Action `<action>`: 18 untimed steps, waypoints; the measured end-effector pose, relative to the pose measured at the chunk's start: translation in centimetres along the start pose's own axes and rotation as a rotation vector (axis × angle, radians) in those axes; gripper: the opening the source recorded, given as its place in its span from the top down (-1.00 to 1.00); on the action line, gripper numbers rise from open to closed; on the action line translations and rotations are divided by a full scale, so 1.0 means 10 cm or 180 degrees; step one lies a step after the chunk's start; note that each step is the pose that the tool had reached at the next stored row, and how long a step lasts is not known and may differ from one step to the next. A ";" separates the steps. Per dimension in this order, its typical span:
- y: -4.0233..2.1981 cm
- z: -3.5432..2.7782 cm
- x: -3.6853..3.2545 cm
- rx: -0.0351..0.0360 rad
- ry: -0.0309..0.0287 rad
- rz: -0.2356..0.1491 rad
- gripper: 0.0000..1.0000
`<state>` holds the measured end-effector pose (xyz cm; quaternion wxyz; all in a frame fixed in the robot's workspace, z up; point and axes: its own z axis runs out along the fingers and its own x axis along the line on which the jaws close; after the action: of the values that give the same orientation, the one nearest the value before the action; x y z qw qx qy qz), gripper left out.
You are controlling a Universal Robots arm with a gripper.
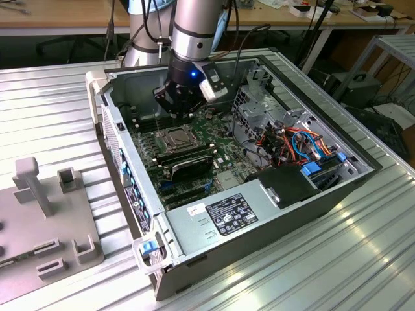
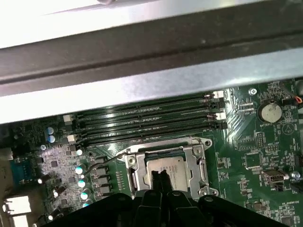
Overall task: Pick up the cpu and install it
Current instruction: 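Install the first cpu locking lever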
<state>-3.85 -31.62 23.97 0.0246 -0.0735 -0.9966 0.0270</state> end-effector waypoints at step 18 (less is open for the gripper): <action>-0.006 0.002 0.031 -0.0055 -0.0041 -0.0411 0.79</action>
<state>-4.16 -31.64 23.97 0.0192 -0.0091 -0.9996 0.0172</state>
